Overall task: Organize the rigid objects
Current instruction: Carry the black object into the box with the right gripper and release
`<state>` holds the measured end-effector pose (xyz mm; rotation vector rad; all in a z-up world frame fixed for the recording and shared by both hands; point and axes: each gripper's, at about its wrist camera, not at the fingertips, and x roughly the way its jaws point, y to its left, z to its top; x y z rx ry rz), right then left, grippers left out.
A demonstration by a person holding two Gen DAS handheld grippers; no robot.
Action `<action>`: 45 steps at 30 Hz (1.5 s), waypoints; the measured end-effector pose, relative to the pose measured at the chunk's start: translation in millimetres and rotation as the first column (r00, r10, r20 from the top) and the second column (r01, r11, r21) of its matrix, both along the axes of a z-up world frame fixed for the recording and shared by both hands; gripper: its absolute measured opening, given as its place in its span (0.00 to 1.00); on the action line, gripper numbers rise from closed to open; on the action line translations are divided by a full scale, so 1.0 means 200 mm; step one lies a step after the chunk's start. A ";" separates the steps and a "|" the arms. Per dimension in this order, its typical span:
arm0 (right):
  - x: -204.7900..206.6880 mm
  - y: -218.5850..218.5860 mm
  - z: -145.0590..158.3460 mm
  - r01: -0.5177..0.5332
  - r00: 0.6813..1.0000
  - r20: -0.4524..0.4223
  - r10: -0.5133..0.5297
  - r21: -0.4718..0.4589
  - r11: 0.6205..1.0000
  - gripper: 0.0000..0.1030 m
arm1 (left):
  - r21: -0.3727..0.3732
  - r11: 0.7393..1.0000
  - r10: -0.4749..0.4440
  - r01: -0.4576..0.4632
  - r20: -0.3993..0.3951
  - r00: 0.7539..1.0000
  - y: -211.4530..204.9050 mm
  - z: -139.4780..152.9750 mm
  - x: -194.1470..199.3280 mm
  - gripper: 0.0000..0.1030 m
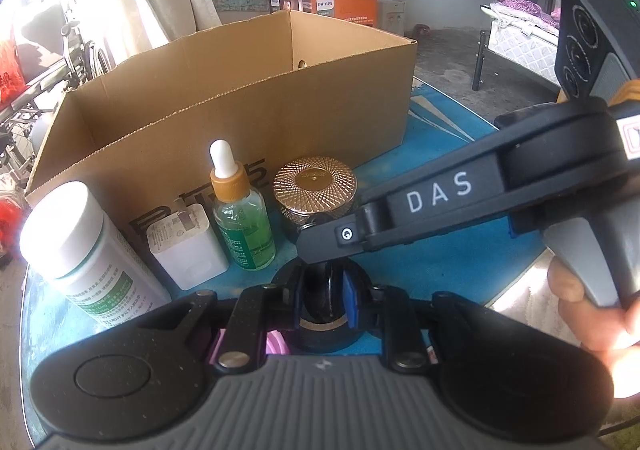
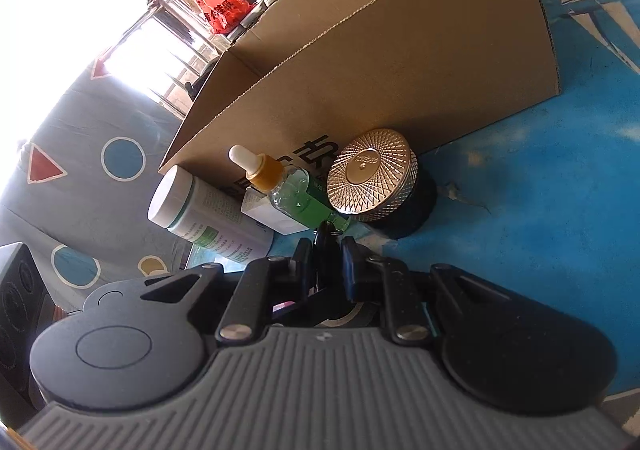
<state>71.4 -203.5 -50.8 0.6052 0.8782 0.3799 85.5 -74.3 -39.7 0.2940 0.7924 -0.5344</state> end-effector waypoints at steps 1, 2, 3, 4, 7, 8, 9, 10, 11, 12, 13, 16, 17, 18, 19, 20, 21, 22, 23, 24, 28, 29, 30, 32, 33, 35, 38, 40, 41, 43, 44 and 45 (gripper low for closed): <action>-0.01 0.01 0.02 -0.001 1.000 0.009 0.001 -0.008 1.000 0.14 | -0.002 1.000 -0.001 0.001 0.007 1.000 0.00 0.01 -0.01 0.21; -0.02 0.01 0.03 -0.001 1.000 0.019 0.002 -0.014 1.000 0.14 | -0.003 1.000 -0.002 0.002 0.015 1.000 0.01 0.02 -0.02 0.21; -0.03 0.02 0.05 -0.002 1.000 0.028 0.003 -0.019 1.000 0.14 | -0.004 1.000 -0.002 0.002 0.027 1.000 0.01 0.04 -0.04 0.21; -0.03 0.02 0.06 -0.004 0.999 0.038 0.005 -0.025 1.000 0.14 | -0.006 1.000 -0.003 0.003 0.038 0.999 0.01 0.06 -0.05 0.21; -0.07 0.05 0.13 -0.007 0.996 0.083 0.011 -0.055 0.998 0.14 | -0.017 1.000 -0.001 0.002 0.068 0.998 0.02 0.11 -0.08 0.21; -0.09 0.06 0.16 -0.006 0.995 0.099 0.013 -0.064 0.998 0.14 | -0.018 1.000 -0.001 0.002 0.078 0.997 0.02 0.13 -0.09 0.21; -0.10 0.06 0.18 -0.006 0.994 0.112 0.014 -0.070 0.998 0.14 | -0.019 1.000 0.001 0.001 0.089 0.996 0.02 0.16 -0.10 0.21; -0.11 0.07 0.21 -0.007 0.991 0.132 0.017 -0.077 0.997 0.14 | -0.020 1.000 0.003 0.000 0.106 0.994 0.02 0.19 -0.12 0.21; -0.12 0.07 0.24 -0.007 0.989 0.148 0.019 -0.079 0.997 0.14 | -0.020 1.000 0.002 0.000 0.121 0.993 0.02 0.21 -0.13 0.21; -0.13 0.08 0.27 -0.007 0.986 0.164 0.021 -0.080 0.997 0.14 | -0.019 1.000 0.004 -0.001 0.142 0.990 0.02 0.25 -0.15 0.21; -0.14 0.08 0.30 -0.008 0.983 0.185 0.023 -0.080 0.997 0.14 | -0.019 1.000 0.007 -0.004 0.160 0.987 0.02 0.28 -0.16 0.21; -0.15 0.08 0.40 -0.016 0.969 0.246 0.036 -0.084 0.996 0.14 | -0.022 1.000 0.021 -0.016 0.214 0.977 0.03 0.38 -0.19 0.21; -0.15 0.08 0.44 -0.022 0.961 0.271 0.045 -0.086 0.996 0.14 | -0.022 1.000 0.026 -0.022 0.228 0.973 0.03 0.41 -0.19 0.21; -0.14 0.08 0.48 -0.028 0.955 0.290 0.053 -0.089 0.996 0.14 | -0.022 0.999 0.035 -0.031 0.249 0.968 0.03 0.45 -0.18 0.21; -0.12 0.08 0.52 -0.037 0.949 0.309 0.064 -0.092 0.995 0.14 | -0.021 0.999 0.041 -0.036 0.260 0.965 0.03 0.47 -0.18 0.21; -0.10 0.08 0.56 -0.047 0.943 0.323 0.076 -0.096 0.994 0.14 | -0.021 0.999 0.048 -0.044 0.272 0.961 0.03 0.50 -0.16 0.21; -0.07 0.08 0.59 -0.058 0.939 0.333 0.087 -0.098 0.994 0.14 | -0.018 0.998 0.057 -0.054 0.281 0.958 0.03 0.53 -0.14 0.21; -0.04 0.08 0.63 -0.073 0.935 0.341 0.102 -0.098 0.993 0.14 | -0.014 0.998 0.066 -0.065 0.285 0.956 0.03 0.56 -0.12 0.21; 0.01 0.07 0.66 -0.089 0.932 0.342 0.116 -0.096 0.991 0.14 | -0.014 0.997 0.080 -0.079 0.281 0.956 0.03 0.59 -0.08 0.21; 0.06 0.07 0.68 -0.104 0.932 0.338 0.129 -0.093 0.990 0.14 | -0.019 0.995 0.097 -0.095 0.267 0.959 0.03 0.62 -0.03 0.21; 0.33 0.08 0.76 -0.185 0.941 0.271 0.202 -0.089 0.979 0.14 | -0.030 0.992 0.128 -0.125 0.173 0.977 0.09 0.66 0.19 0.23; 0.41 0.08 0.76 -0.206 0.945 0.243 0.221 -0.084 0.975 0.14 | -0.032 0.990 0.140 -0.137 0.131 0.981 0.11 0.66 0.27 0.23; 0.52 0.08 0.76 -0.230 0.950 0.200 0.239 -0.066 0.971 0.14 | -0.030 0.988 0.151 -0.149 0.101 0.983 0.12 0.65 0.34 0.23; 0.70 0.09 0.73 -0.269 0.956 0.114 0.270 -0.025 0.963 0.14 | -0.024 0.984 0.175 -0.175 0.032 0.984 0.16 0.63 0.49 0.23; 0.80 0.09 0.71 -0.282 0.957 0.068 0.282 -0.006 0.959 0.14 | -0.024 0.982 0.188 -0.188 -0.014 0.982 0.19 0.60 0.57 0.23; 1.00 0.13 0.65 -0.308 0.951 -0.025 0.308 0.015 0.951 0.14 | -0.023 0.977 0.209 -0.211 -0.080 0.975 0.23 0.56 0.71 0.23; 1.20 0.17 0.55 -0.331 0.936 -0.124 0.330 0.015 0.944 0.14 | -0.003 0.971 0.235 -0.239 -0.163 0.958 0.27 0.47 0.87 0.23; 1.32 0.20 0.48 -0.343 0.924 -0.179 0.339 0.006 0.939 0.14 | 0.029 0.968 0.249 -0.249 -0.199 0.948 0.28 0.41 0.97 0.23; 1.37 0.22 0.44 -0.349 0.918 -0.201 0.342 0.000 0.937 0.14 | 0.044 0.967 0.255 -0.252 -0.211 0.944 0.26 0.38 1.01 0.23; 1.44 0.25 0.38 -0.356 0.909 -0.234 0.344 -0.012 0.934 0.14 | 0.075 0.965 0.263 -0.253 -0.233 0.936 0.25 0.32 1.09 0.23; 1.48 0.27 0.33 -0.358 0.905 -0.253 0.342 -0.017 0.934 0.14 | 0.085 0.963 0.269 -0.256 -0.242 0.932 0.25 0.29 1.12 0.23; 1.52 0.28 0.30 -0.358 0.902 -0.266 0.341 -0.018 0.934 0.14 | 0.094 0.961 0.275 -0.259 -0.252 0.928 0.25 0.27 1.16 0.23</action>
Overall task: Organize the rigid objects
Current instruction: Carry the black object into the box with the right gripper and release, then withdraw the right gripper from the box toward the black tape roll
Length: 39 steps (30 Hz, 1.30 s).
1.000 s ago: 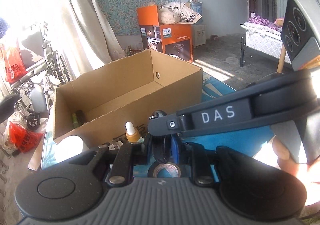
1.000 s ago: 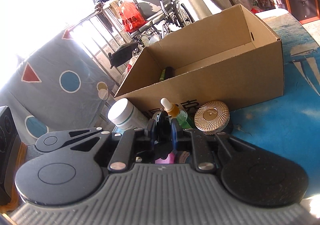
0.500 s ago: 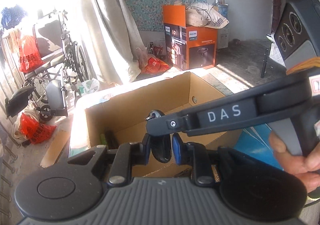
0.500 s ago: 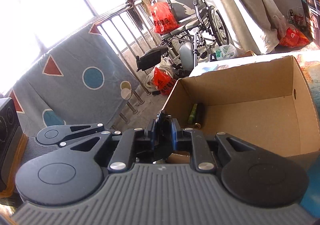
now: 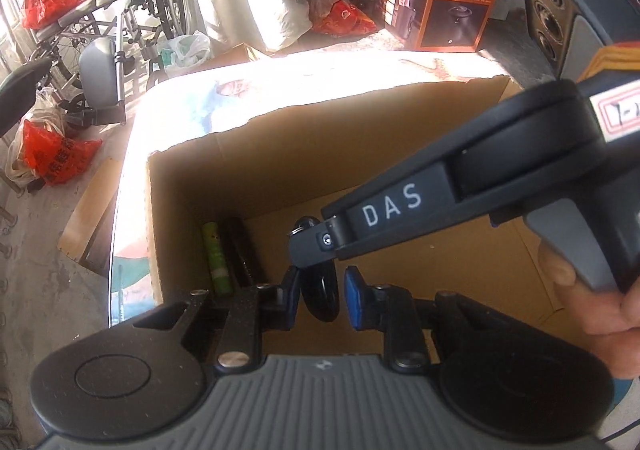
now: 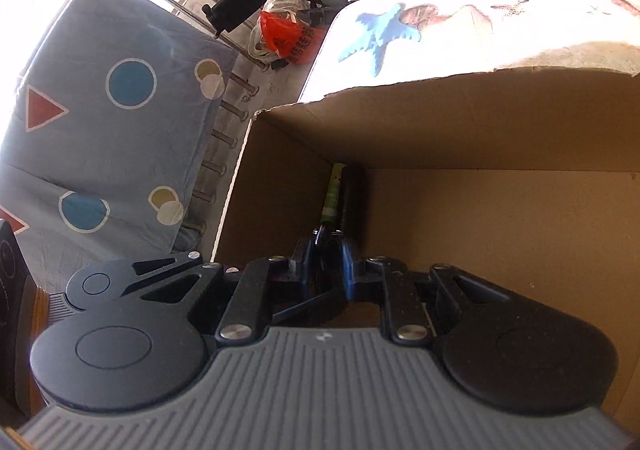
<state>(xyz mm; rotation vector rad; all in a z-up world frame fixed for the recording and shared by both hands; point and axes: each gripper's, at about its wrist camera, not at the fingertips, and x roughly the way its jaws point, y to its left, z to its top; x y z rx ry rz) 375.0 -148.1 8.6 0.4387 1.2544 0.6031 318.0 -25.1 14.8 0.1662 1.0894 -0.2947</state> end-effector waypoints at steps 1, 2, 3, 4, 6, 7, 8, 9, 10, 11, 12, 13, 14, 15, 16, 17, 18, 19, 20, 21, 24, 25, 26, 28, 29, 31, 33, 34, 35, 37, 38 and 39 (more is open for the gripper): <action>0.03 0.01 -0.03 0.003 1.000 -0.012 -0.003 -0.004 1.000 0.14 | 0.005 1.000 0.001 -0.001 -0.009 1.000 0.00 -0.02 0.02 0.24; 0.07 0.01 -0.07 0.007 1.000 -0.026 -0.007 -0.005 1.000 0.14 | 0.007 1.000 0.002 -0.002 -0.015 1.000 0.00 -0.03 0.05 0.24; 0.10 0.02 -0.11 0.010 0.999 -0.039 -0.010 -0.002 1.000 0.14 | 0.011 1.000 0.004 -0.004 -0.018 1.000 0.00 -0.05 0.06 0.24; 0.13 0.02 -0.15 0.019 0.998 -0.057 -0.019 -0.001 1.000 0.14 | 0.022 1.000 0.006 -0.005 -0.021 1.000 -0.02 -0.06 0.09 0.24; 0.18 0.03 -0.22 0.033 0.996 -0.085 -0.032 0.003 0.999 0.15 | 0.030 0.999 0.011 -0.011 -0.026 1.000 -0.03 -0.06 0.10 0.26; 0.21 0.04 -0.26 0.036 0.995 -0.093 -0.035 0.003 0.999 0.16 | 0.026 1.000 0.015 -0.014 -0.028 0.999 -0.03 -0.07 0.11 0.27; 0.23 0.04 -0.29 0.041 0.994 -0.099 -0.041 0.002 0.999 0.16 | 0.021 1.000 0.017 -0.017 -0.029 0.999 -0.03 -0.06 0.12 0.29; 0.24 0.04 -0.31 0.054 0.994 -0.099 -0.053 0.001 0.999 0.16 | 0.017 1.000 0.019 -0.019 -0.027 0.999 -0.02 -0.06 0.12 0.30; 0.25 0.04 -0.32 0.062 0.993 -0.103 -0.062 0.000 0.998 0.18 | 0.015 1.000 0.022 -0.021 -0.022 1.000 -0.02 -0.06 0.12 0.31; 0.26 0.04 -0.33 0.069 0.992 -0.107 -0.068 0.008 0.998 0.21 | 0.015 1.000 0.021 -0.021 -0.018 1.000 -0.02 -0.05 0.11 0.32; 0.26 0.03 -0.33 0.077 0.991 -0.107 -0.075 0.014 0.997 0.23 | 0.014 1.000 0.021 -0.021 -0.012 1.000 -0.02 -0.04 0.11 0.33; 0.25 0.01 -0.33 0.085 0.991 -0.106 -0.083 0.015 0.996 0.27 | 0.012 1.000 0.023 -0.023 -0.007 1.000 -0.01 -0.03 0.09 0.34; 0.25 0.00 -0.32 0.091 0.991 -0.100 -0.089 0.014 0.996 0.29 | 0.007 1.000 0.024 -0.024 0.000 1.000 -0.01 -0.02 0.08 0.36; 0.23 -0.02 -0.30 0.096 0.991 -0.091 -0.095 0.014 0.995 0.30 | -0.004 1.000 0.024 -0.024 0.011 1.000 0.00 0.00 0.07 0.38; 0.22 -0.04 -0.28 0.102 0.991 -0.084 -0.101 0.016 0.995 0.30 | -0.015 1.000 0.023 -0.023 0.025 0.999 0.00 0.03 0.05 0.40; 0.20 -0.07 -0.25 0.109 0.991 -0.079 -0.107 0.023 0.994 0.31 | -0.026 0.999 0.023 -0.022 0.040 0.999 0.01 0.06 0.02 0.42; 0.17 -0.10 -0.21 0.115 0.991 -0.070 -0.112 0.038 0.993 0.31 | -0.037 0.999 0.021 -0.019 0.054 0.998 0.02 0.09 -0.01 0.42; 0.14 -0.13 -0.16 0.121 0.991 -0.056 -0.118 0.048 0.991 0.32 | -0.053 0.998 0.020 -0.016 0.071 0.997 0.03 0.13 -0.04 0.42; 0.10 -0.17 -0.11 0.127 0.991 -0.040 -0.125 0.054 0.990 0.32 | -0.070 0.997 0.016 -0.009 0.094 0.995 0.04 0.18 -0.09 0.43; 0.05 -0.20 -0.06 0.127 0.992 -0.019 -0.126 0.063 0.990 0.32 | -0.086 0.996 0.011 -0.001 0.119 0.993 0.06 0.23 -0.14 0.46; -0.12 -0.31 0.11 0.133 0.989 0.054 -0.138 0.086 0.987 0.33 | -0.118 0.993 -0.004 0.028 0.197 0.980 0.09 0.37 -0.33 0.53; -0.19 -0.36 0.17 0.138 0.985 0.087 -0.147 0.094 0.986 0.34 | -0.127 0.991 -0.012 0.041 0.221 0.975 0.10 0.41 -0.40 0.54; -0.27 -0.41 0.23 0.150 0.979 0.121 -0.162 0.102 0.983 0.34 | -0.133 0.990 -0.018 0.051 0.239 0.971 0.11 0.44 -0.46 0.56; -0.45 -0.52 0.33 0.168 0.966 0.177 -0.188 0.125 0.978 0.34 | -0.146 0.986 -0.032 0.076 0.281 0.959 0.11 0.50 -0.62 0.60; -0.52 -0.56 0.36 0.176 0.960 0.197 -0.201 0.136 0.975 0.35 | -0.148 0.985 -0.040 0.087 0.294 0.955 0.11 0.51 -0.68 0.63; -0.75 -0.69 0.42 0.190 0.941 0.251 -0.226 0.159 0.969 0.35 | -0.144 0.983 -0.061 0.113 0.323 0.944 0.10 0.51 -0.84 0.66; -0.96 -0.77 0.44 0.201 0.924 0.297 -0.243 0.165 0.966 0.36 | -0.136 0.982 -0.080 0.133 0.336 0.938 0.08 0.48 -0.95 0.71; -1.07 -0.81 0.43 0.209 0.913 0.319 -0.253 0.164 0.964 0.37 | -0.131 0.981 -0.091 0.142 0.338 0.937 0.07 0.44 -1.01 0.72; -1.15 -0.83 0.42 0.216 0.907 0.333 -0.259 0.159 0.963 0.37 | -0.127 0.980 -0.102 0.152 0.336 0.936 0.05 0.41 -1.06 0.73; -1.33 -0.83 0.35 0.237 0.896 0.351 -0.271 0.138 0.962 0.37 | -0.120 0.979 -0.119 0.166 0.325 0.938 0.02 0.31 -1.14 0.73; -1.40 -0.81 0.30 0.243 0.896 0.350 -0.272 0.124 0.962 0.37 | -0.119 0.978 -0.122 0.168 0.321 0.939 0.00 0.26 -1.17 0.73; -1.46 -0.79 0.24 0.248 0.899 0.345 -0.271 0.111 0.963 0.37 | -0.114 0.978 -0.128 0.172 0.322 0.938 -0.03 0.21 -1.20 0.73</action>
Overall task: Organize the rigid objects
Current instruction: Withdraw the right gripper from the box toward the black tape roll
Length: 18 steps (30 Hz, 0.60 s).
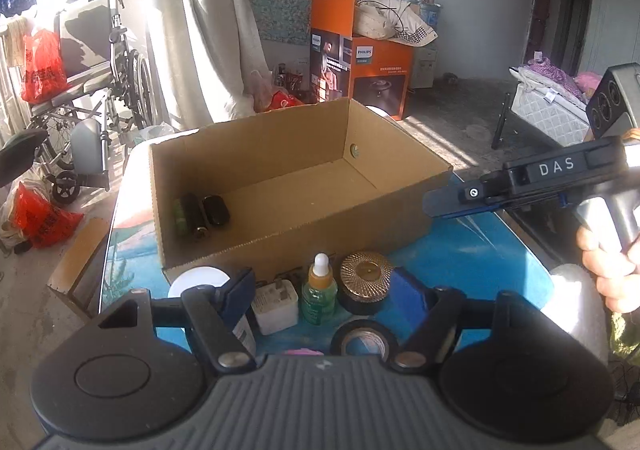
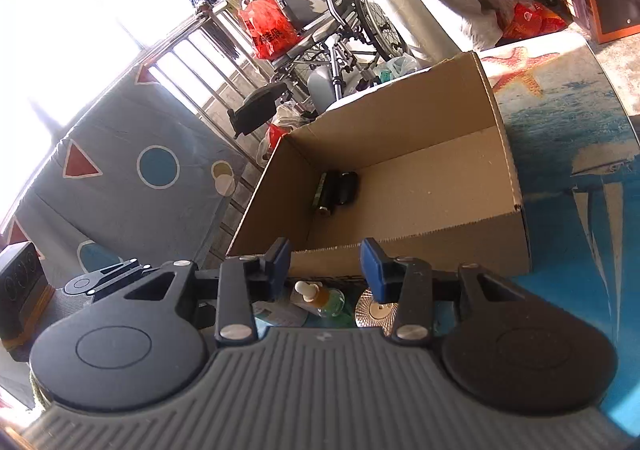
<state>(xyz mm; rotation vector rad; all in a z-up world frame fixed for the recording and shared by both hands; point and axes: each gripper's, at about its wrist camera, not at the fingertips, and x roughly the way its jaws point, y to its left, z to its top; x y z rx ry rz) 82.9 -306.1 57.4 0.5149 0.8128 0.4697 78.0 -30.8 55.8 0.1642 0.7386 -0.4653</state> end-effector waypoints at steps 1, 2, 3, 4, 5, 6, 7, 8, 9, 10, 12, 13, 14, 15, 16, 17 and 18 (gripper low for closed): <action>-0.05 0.04 -0.07 0.000 1.000 -0.016 0.000 -0.012 1.000 0.37 | 0.018 1.000 0.002 -0.002 0.000 1.000 -0.03 -0.06 -0.03 0.73; -0.09 0.08 -0.13 0.000 1.000 -0.031 0.000 -0.020 1.000 0.37 | 0.049 0.999 0.007 -0.007 0.003 1.000 -0.07 -0.12 -0.06 0.73; -0.11 0.12 -0.19 0.002 0.999 -0.045 -0.004 -0.033 0.999 0.37 | 0.078 0.997 -0.002 0.002 0.009 1.000 -0.11 -0.19 -0.08 0.73; -0.12 0.18 -0.25 0.005 0.998 -0.062 -0.009 -0.060 0.998 0.37 | 0.099 0.995 -0.015 0.014 0.015 1.000 -0.14 -0.23 -0.10 0.73; -0.13 0.20 -0.28 0.008 0.997 -0.073 -0.014 -0.083 0.997 0.37 | 0.141 0.990 -0.021 0.018 0.017 1.000 -0.19 -0.29 -0.11 0.73; -0.13 0.24 -0.33 0.008 0.996 -0.083 -0.017 -0.114 0.993 0.37 | 0.183 0.983 -0.019 0.016 0.018 1.000 -0.22 -0.33 -0.11 0.72; -0.13 0.27 -0.37 0.004 0.996 -0.088 -0.018 -0.149 0.989 0.36 | 0.208 0.978 -0.023 0.018 0.021 1.000 -0.24 -0.37 -0.13 0.71; -0.13 0.29 -0.39 0.002 0.995 -0.093 -0.018 -0.173 0.985 0.36 | 0.217 0.976 -0.030 0.024 0.023 0.999 -0.25 -0.40 -0.13 0.71; -0.13 0.32 -0.41 -0.005 0.995 -0.096 -0.014 -0.191 0.982 0.36 | 0.228 0.973 -0.037 0.032 0.019 0.999 -0.26 -0.43 -0.14 0.71; -0.13 0.33 -0.42 -0.015 0.995 -0.098 -0.004 -0.199 0.980 0.35 | 0.238 0.971 -0.036 0.031 0.016 0.999 -0.27 -0.46 -0.14 0.70; -0.09 0.38 -0.44 -0.033 0.994 -0.105 0.009 -0.221 0.975 0.32 | 0.249 0.968 -0.038 0.033 0.017 0.999 -0.27 -0.49 -0.13 0.68; -0.08 0.40 -0.45 -0.042 0.994 -0.105 0.017 -0.242 0.969 0.30 | 0.259 0.965 -0.038 0.033 0.016 0.999 -0.28 -0.51 -0.13 0.67; -0.07 0.43 -0.46 -0.047 0.994 -0.106 0.020 -0.263 0.964 0.28 | 0.267 0.963 -0.040 0.034 0.015 0.999 -0.28 -0.53 -0.13 0.65; -0.02 0.45 -0.47 -0.057 0.994 -0.109 0.026 -0.285 0.957 0.26 | 0.265 0.963 -0.046 0.040 0.015 0.999 -0.28 -0.53 -0.13 0.65; -0.01 0.46 -0.47 -0.067 0.993 -0.111 0.035 -0.301 0.951 0.23 | 0.261 0.964 -0.053 0.048 0.012 0.998 -0.28 -0.54 -0.12 0.64; 0.00 0.47 -0.49 -0.075 0.993 -0.115 0.040 -0.317 0.946 0.20 | 0.259 0.964 -0.055 0.051 0.009 0.998 -0.28 -0.55 -0.12 0.63; 0.01 0.49 -0.50 -0.082 0.992 -0.115 0.047 -0.324 0.942 0.20 | 0.259 0.964 -0.058 0.054 0.007 0.998 -0.28 -0.56 -0.12 0.62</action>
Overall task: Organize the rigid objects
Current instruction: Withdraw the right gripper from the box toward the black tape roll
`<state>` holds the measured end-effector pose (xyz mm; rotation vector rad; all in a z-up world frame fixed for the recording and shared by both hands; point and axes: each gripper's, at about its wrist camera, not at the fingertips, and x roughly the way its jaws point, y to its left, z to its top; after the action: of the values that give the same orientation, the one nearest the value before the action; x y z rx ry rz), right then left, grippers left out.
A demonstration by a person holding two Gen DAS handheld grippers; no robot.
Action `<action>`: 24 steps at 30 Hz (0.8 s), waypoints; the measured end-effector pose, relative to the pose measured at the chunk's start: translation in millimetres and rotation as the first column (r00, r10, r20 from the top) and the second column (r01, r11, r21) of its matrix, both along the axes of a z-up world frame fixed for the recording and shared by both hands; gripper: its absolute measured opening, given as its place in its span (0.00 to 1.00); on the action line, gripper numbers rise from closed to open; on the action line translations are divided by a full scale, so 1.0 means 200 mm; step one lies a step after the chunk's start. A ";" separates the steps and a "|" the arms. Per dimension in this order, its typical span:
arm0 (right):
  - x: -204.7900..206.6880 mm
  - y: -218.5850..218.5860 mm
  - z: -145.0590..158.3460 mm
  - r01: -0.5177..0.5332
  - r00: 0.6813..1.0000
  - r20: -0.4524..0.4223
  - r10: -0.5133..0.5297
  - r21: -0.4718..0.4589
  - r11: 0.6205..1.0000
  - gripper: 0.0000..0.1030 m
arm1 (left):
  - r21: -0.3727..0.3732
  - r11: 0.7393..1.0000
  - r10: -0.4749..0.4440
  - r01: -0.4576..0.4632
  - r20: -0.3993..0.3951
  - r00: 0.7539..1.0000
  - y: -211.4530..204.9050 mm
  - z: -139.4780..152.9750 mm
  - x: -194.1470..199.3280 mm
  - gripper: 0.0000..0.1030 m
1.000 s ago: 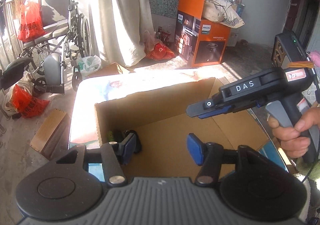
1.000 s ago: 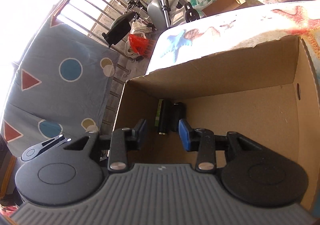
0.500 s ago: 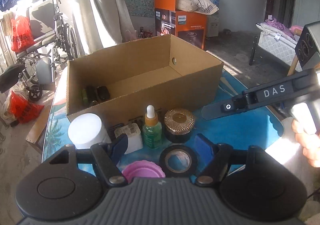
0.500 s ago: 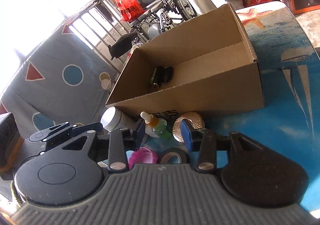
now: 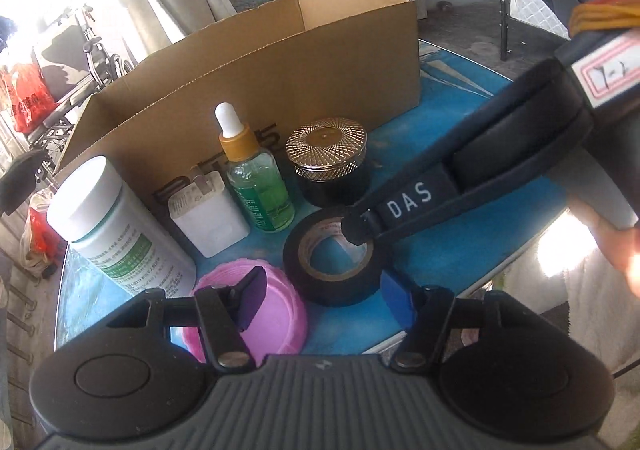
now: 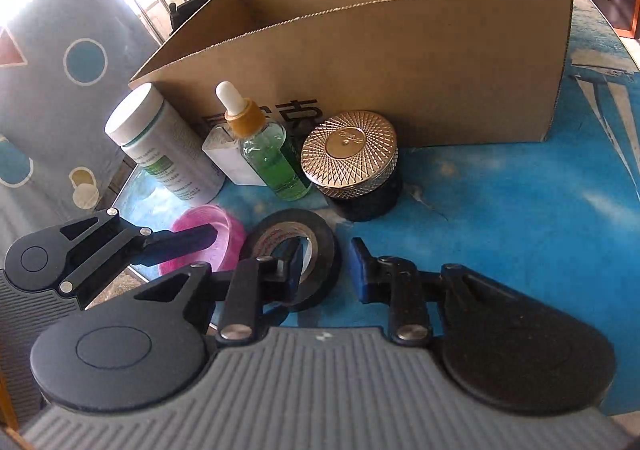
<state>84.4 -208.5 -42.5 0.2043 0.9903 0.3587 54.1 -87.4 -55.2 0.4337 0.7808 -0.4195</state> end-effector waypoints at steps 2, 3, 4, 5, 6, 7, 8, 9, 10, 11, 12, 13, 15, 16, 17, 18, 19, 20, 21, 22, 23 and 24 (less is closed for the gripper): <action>0.01 0.03 -0.01 -0.019 1.000 0.006 0.019 -0.022 1.000 0.17 | 0.003 1.000 -0.009 0.009 0.004 1.000 0.00 -0.01 -0.01 0.62; 0.01 0.04 -0.01 -0.026 1.000 0.011 0.026 -0.035 0.999 0.17 | 0.005 1.000 -0.015 0.015 0.007 1.000 -0.01 -0.01 -0.01 0.62; 0.00 0.05 0.00 -0.036 0.999 0.019 0.037 -0.054 0.998 0.17 | 0.004 1.000 -0.022 0.022 0.009 1.000 -0.01 -0.02 -0.01 0.62; 0.00 0.06 0.01 -0.039 0.999 0.024 0.041 -0.069 0.997 0.17 | 0.002 1.000 -0.027 0.027 0.008 1.000 -0.01 -0.02 -0.01 0.63; 0.00 0.07 0.01 -0.038 0.999 0.027 0.040 -0.080 0.996 0.17 | -0.001 0.999 -0.033 0.033 0.008 0.999 -0.02 -0.02 -0.01 0.63; -0.01 0.06 0.01 -0.034 0.999 0.028 0.037 -0.085 0.996 0.17 | -0.002 0.999 -0.045 0.045 0.009 0.999 -0.03 -0.02 -0.02 0.63; -0.01 0.05 0.00 -0.026 0.999 0.027 0.028 -0.086 0.996 0.17 | 0.000 0.998 -0.056 0.056 0.011 0.998 -0.04 -0.02 -0.02 0.63; -0.01 0.04 0.00 -0.017 1.000 0.025 0.020 -0.084 0.996 0.17 | 0.003 0.998 -0.066 0.066 0.012 0.998 -0.05 -0.02 -0.02 0.63; -0.02 0.02 0.00 -0.009 1.000 0.023 0.011 -0.083 0.997 0.17 | 0.008 0.997 -0.078 0.078 0.012 0.997 -0.07 -0.03 -0.01 0.64; -0.02 0.01 0.00 0.000 1.000 0.021 0.001 -0.082 0.997 0.17 | 0.010 0.996 -0.086 0.086 0.013 0.996 -0.08 -0.03 -0.01 0.65; -0.03 -0.01 0.00 0.010 1.000 0.021 -0.008 -0.083 0.997 0.17 | 0.014 0.995 -0.098 0.098 0.012 0.995 -0.11 -0.03 -0.01 0.66; -0.04 -0.03 0.00 0.022 1.000 0.020 -0.021 -0.083 0.996 0.17 | 0.016 0.995 -0.103 0.103 0.010 0.995 -0.12 -0.03 -0.01 0.67; -0.06 -0.06 -0.01 0.045 0.999 0.020 -0.043 -0.084 0.995 0.17 | 0.010 0.993 -0.119 0.119 0.000 0.993 -0.15 -0.03 0.00 0.68; -0.06 -0.08 -0.01 0.057 0.998 0.018 -0.055 -0.080 0.995 0.17 | 0.006 0.992 -0.127 0.127 -0.004 0.992 -0.17 -0.03 0.01 0.68; -0.07 -0.10 -0.01 0.067 0.998 0.017 -0.065 -0.077 0.995 0.17 | 0.005 0.991 -0.134 0.134 -0.007 0.991 -0.18 -0.03 0.01 0.69; -0.07 -0.12 -0.02 0.074 0.997 0.017 -0.073 -0.075 0.994 0.17 | 0.007 0.990 -0.141 0.141 -0.007 0.990 -0.19 -0.03 0.01 0.69; -0.07 -0.14 -0.02 0.081 0.997 0.016 -0.080 -0.072 0.994 0.18 | 0.013 0.989 -0.149 0.149 -0.005 0.989 -0.21 -0.04 0.01 0.69; -0.08 -0.15 -0.03 0.089 0.996 0.014 -0.088 -0.065 0.994 0.18 | 0.020 0.988 -0.156 0.156 -0.002 0.988 -0.22 -0.04 0.01 0.69; -0.08 -0.16 -0.03 0.093 0.996 0.011 -0.093 -0.059 0.994 0.18 | 0.027 0.987 -0.161 0.161 0.000 0.987 -0.23 -0.04 0.01 0.69; -0.09 -0.20 -0.03 0.097 0.995 0.008 -0.097 -0.048 0.994 0.18 | 0.038 0.985 -0.166 0.165 0.003 0.986 -0.23 -0.04 0.01 0.69; -0.09 -0.21 -0.03 0.100 0.995 0.006 -0.100 -0.042 0.994 0.18 | 0.046 0.985 -0.169 0.168 0.006 0.986 -0.24 -0.04 0.01 0.69; -0.10 -0.22 -0.03 0.102 0.995 0.006 -0.101 -0.038 0.994 0.18 | 0.055 0.984 -0.171 0.171 0.011 0.985 -0.23 -0.03 0.01 0.70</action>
<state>65.2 -253.4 -48.1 0.2183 0.9784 0.2470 56.0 -134.3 -62.2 0.5564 0.7435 -0.5555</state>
